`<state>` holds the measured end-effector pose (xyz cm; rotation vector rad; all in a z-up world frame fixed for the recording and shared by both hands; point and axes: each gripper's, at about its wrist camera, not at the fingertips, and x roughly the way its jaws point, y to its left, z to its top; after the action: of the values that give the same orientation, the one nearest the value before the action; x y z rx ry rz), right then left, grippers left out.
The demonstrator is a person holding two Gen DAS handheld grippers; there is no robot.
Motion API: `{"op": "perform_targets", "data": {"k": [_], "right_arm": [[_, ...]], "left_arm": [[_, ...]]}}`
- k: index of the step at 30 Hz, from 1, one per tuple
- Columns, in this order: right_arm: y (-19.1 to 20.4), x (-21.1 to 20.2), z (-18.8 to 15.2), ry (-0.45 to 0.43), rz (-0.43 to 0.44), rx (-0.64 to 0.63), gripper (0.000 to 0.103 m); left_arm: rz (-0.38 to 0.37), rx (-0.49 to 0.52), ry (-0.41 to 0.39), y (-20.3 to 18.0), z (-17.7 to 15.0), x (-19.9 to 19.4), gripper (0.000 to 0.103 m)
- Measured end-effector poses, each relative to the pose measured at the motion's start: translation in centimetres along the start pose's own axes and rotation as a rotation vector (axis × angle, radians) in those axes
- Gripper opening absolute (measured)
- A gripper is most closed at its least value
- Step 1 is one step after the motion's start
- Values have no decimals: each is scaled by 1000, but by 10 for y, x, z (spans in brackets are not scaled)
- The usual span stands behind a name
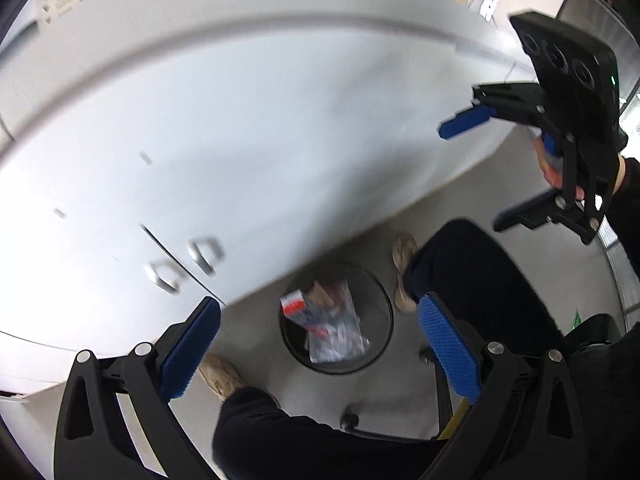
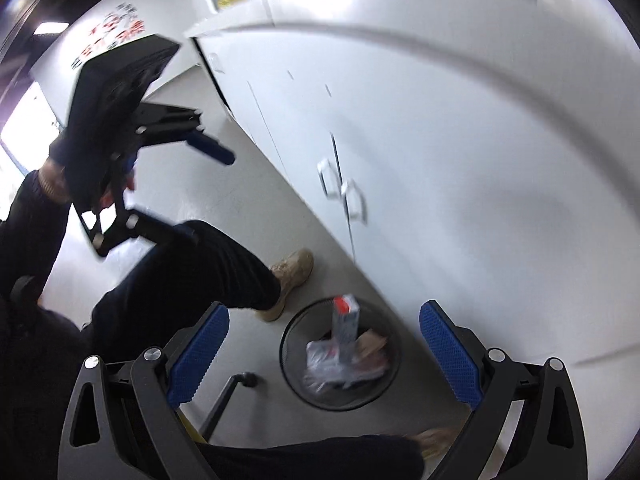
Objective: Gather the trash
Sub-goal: 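Raise both tools back toward the counter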
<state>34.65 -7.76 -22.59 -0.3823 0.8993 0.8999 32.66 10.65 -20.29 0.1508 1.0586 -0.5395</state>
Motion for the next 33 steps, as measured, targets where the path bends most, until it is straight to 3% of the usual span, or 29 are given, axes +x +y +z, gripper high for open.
{"op": "perform_targets", "data": {"k": [17, 27, 33], "right_arm": [[-3, -131, 35, -207, -218, -45, 97], [-67, -187, 58, -329, -301, 55, 99], [-131, -178, 87, -342, -334, 136, 99]], "left_arm": [[120, 104, -245, -13, 55, -120, 99], [178, 131, -354, 8, 101, -151, 99], [237, 89, -403, 44, 145, -140, 99]]}}
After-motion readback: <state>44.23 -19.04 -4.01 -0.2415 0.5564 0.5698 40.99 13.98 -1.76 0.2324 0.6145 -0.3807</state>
